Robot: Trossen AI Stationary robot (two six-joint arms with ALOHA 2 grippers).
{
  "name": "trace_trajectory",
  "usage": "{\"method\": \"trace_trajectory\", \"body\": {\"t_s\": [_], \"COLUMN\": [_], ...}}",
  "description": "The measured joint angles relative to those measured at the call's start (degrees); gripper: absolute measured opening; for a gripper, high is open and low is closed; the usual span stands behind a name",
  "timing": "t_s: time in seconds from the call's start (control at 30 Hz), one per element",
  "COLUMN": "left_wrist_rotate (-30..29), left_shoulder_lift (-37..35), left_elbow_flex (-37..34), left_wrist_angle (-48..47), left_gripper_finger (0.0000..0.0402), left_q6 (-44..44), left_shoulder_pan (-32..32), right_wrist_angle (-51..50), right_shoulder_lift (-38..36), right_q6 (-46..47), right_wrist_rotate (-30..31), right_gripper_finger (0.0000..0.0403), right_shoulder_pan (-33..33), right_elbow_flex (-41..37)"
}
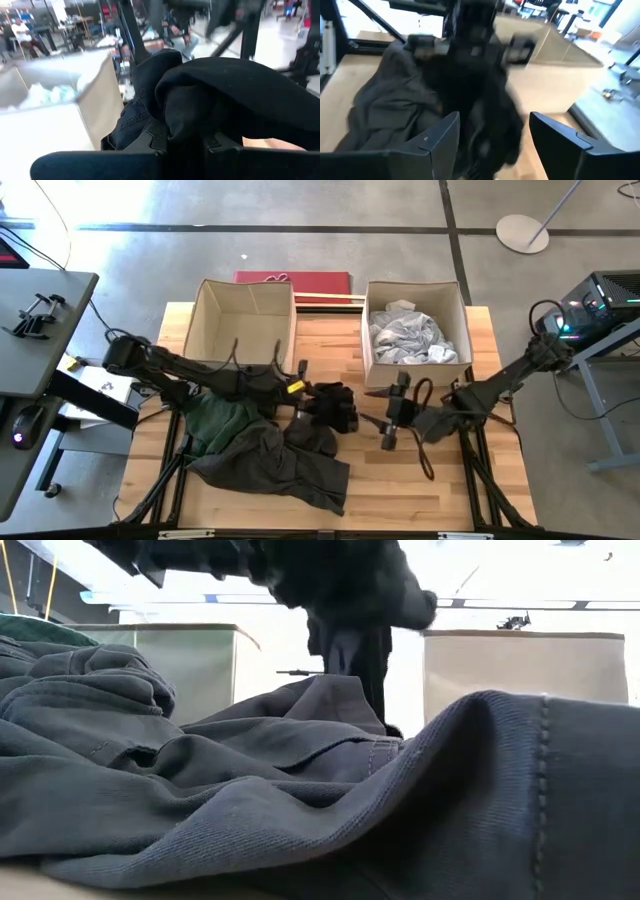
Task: Sort clothes
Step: Put the black shorts into the left brown laundry bin
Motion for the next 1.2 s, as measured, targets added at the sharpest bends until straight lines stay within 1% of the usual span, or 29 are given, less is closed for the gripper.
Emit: {"method": "trace_trajectory", "body": {"t_s": [0.1,0.17,0.27,0.33,0.4,0.5,0.6,0.73,0.87,1.0,1.13,1.2], "left_wrist_rotate": [0.0,0.0,0.0,-1.5,-4.8,-12.2,-20.4,-28.2,-32.6,-37.7,-45.1,-46.1], "left_shoulder_lift": [-3.7,-6.1,-8.7,-9.6,-10.1,-11.1,-11.8,-13.7,-16.8,-21.0,-25.0,-26.7], "left_elbow_flex": [0.0,1.4,5.3,8.5,12.1,17.2,21.4,25.3,27.2,27.4,27.4,27.4], "left_wrist_angle": [-1.0,-3.0,-10.5,-17.1,-23.6,-32.7,-39.8,-47.0,-51.6,-52.1,-54.0,-56.4], "left_gripper_finger": [0.002,0.002,0.002,0.002,0.002,0.002,0.002,0.002,0.002,0.0021,0.0022,0.0022], "left_q6": [-0.8,-0.8,2.3,4.7,8.1,12.4,15.2,17.2,17.7,20.1,21.4,20.1], "left_shoulder_pan": [0.0,0.0,0.0,0.0,0.0,0.1,0.1,0.2,0.9,2.3,5.5,7.9], "right_wrist_angle": [-2.8,-4.5,-6.7,-8.1,-9.2,-10.2,-10.8,-11.2,-11.8,-12.0,-12.1,-12.1], "right_shoulder_lift": [1.4,2.3,3.6,4.4,4.8,5.2,5.3,5.3,5.3,5.3,5.3,5.3], "right_q6": [3.9,5.7,8.1,9.9,11.4,13.2,14.1,14.0,14.2,14.3,14.4,14.4], "right_wrist_rotate": [0.0,0.2,0.4,0.6,0.8,1.1,1.1,1.1,1.2,1.2,1.6,1.7], "right_gripper_finger": [0.0227,0.0227,0.0227,0.0227,0.0227,0.0227,0.0227,0.0227,0.0227,0.0227,0.0227,0.0227], "right_shoulder_pan": [1.0,1.4,1.6,1.7,1.7,1.7,1.7,1.7,1.7,1.7,1.7,1.7], "right_elbow_flex": [0.0,0.0,0.0,0.0,0.0,0.0,0.0,0.0,0.0,0.0,0.0,0.0]}}
